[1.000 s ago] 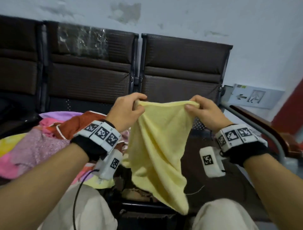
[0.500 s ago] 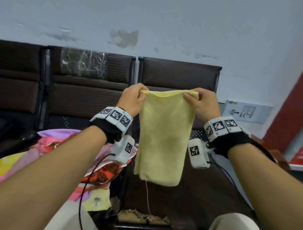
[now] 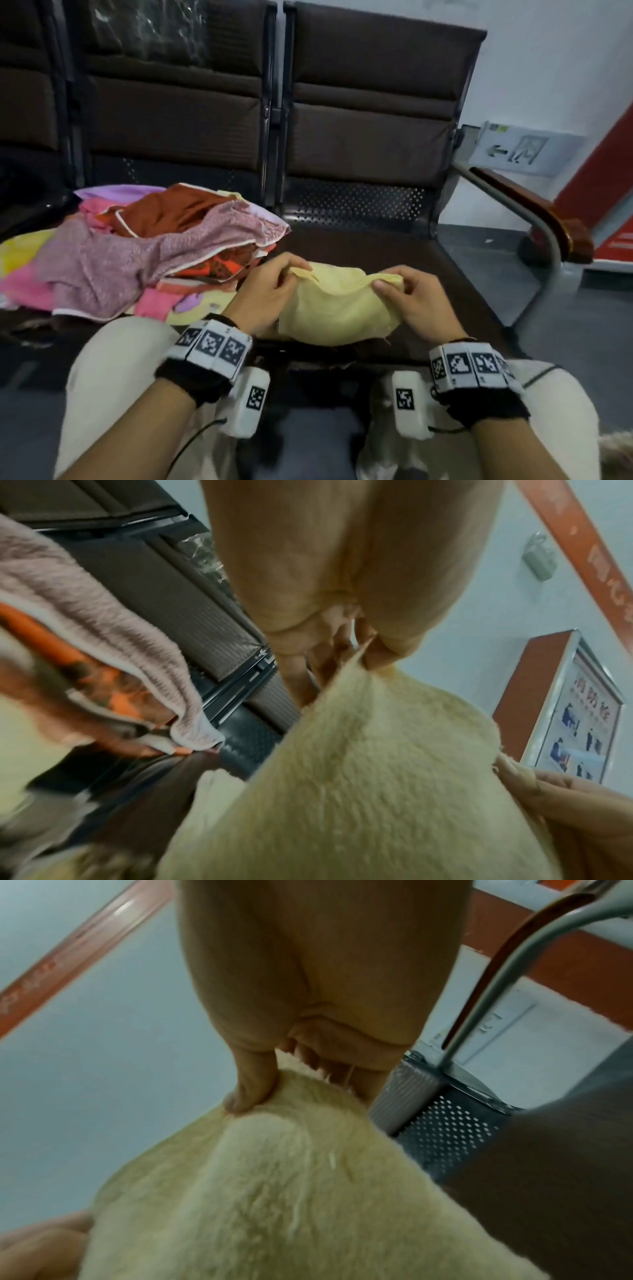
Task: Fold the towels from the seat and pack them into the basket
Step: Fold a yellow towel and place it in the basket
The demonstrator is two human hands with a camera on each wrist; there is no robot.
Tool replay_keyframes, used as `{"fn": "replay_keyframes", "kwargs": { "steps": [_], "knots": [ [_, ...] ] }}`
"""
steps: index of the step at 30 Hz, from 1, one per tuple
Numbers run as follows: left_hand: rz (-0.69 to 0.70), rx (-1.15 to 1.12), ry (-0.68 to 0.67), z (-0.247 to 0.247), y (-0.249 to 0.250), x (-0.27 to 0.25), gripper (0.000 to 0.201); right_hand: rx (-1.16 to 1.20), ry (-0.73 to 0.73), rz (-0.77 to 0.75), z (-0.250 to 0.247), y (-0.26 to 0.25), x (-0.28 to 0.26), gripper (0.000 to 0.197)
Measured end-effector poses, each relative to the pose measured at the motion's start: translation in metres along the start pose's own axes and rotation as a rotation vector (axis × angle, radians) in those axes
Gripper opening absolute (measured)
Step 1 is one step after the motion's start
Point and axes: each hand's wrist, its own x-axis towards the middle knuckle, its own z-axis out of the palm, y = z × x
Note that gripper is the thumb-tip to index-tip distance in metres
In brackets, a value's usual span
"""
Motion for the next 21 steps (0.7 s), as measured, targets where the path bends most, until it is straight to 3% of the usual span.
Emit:
{"fn": "replay_keyframes", "kwargs": {
  "steps": [5,13,18,21],
  "knots": [
    [-0.076,0.043,-0.112,0.012,-0.033,0.006,0.03,-0.058,-0.048,0.139,0.014,0.036,0.009,0.009],
    [-0.149,0.07,-0.037,0.02,-0.076,0.109,0.021,-0.193,-0.059,0.228,0.018,0.069,0.109,0.012],
    [-0.369,0.294,-0.232,0.045,-0.117,0.13,0.038,-0.486,-0.237,0.328,0.033,0.089,0.124,0.046],
    [-0.434,0.225,-0.218,0.048,-0.127,0.123,0.046,-0.503,-0.424,0.187,0.034,0.089,0.107,0.024]
  ]
}}
